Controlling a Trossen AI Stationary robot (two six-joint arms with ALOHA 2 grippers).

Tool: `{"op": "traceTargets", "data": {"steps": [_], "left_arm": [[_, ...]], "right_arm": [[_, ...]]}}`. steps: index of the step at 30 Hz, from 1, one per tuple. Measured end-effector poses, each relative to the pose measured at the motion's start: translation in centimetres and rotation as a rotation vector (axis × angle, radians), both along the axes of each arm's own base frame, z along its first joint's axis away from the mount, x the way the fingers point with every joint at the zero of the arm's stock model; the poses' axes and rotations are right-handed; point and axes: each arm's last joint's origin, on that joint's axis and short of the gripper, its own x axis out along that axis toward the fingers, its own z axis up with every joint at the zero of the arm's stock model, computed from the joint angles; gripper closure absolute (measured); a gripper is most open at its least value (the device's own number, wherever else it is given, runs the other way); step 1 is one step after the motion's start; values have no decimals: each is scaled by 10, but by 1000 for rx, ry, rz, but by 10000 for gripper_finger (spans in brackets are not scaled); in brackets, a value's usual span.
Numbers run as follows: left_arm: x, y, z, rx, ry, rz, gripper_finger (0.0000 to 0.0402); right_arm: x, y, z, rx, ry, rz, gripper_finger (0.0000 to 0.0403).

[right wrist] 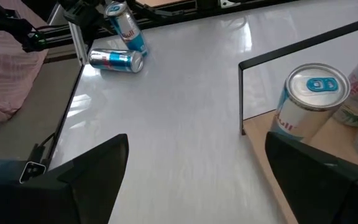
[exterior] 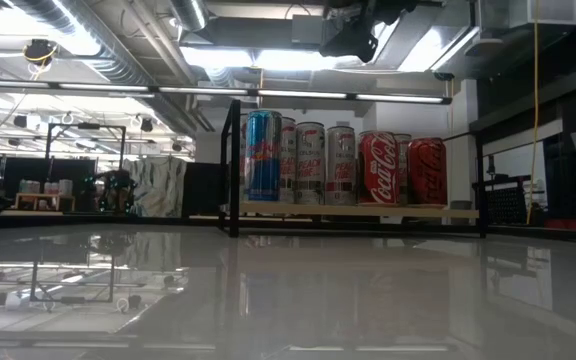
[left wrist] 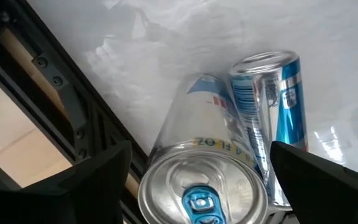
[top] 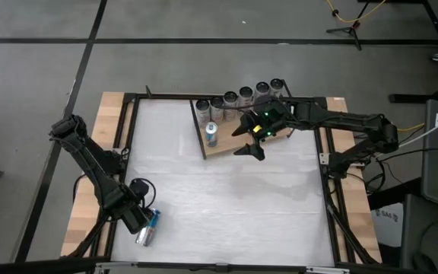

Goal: Place canned beverage on shelf
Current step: Put the blue soda can on the shelf aligned with the other blue soda can

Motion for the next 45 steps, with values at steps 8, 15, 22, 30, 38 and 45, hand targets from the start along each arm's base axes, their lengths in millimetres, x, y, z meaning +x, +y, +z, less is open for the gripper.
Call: {"op": "traceTargets", "data": {"steps": [8,15,22,30,38,45], "left_arm": [[0,0,0,0,-1,0,25],[0,0,0,-12,13,1,32],[0,0,0,-12,13,2,68],[0,0,0,-12,15,4,126],[-1,0,1,-14,14,4,185],[-1,0,1,-14,14,9,184]], "right_arm": [[0,0,0,-1,0,1,35],[0,0,0,-13,-4,9,36],[0,-1,0,-14,-4,7,36],[0,-1,0,-14,-4,7,35],[0,-1,0,-14,-4,7,36],[0,-1,0,-14,-4,7,36]]}}
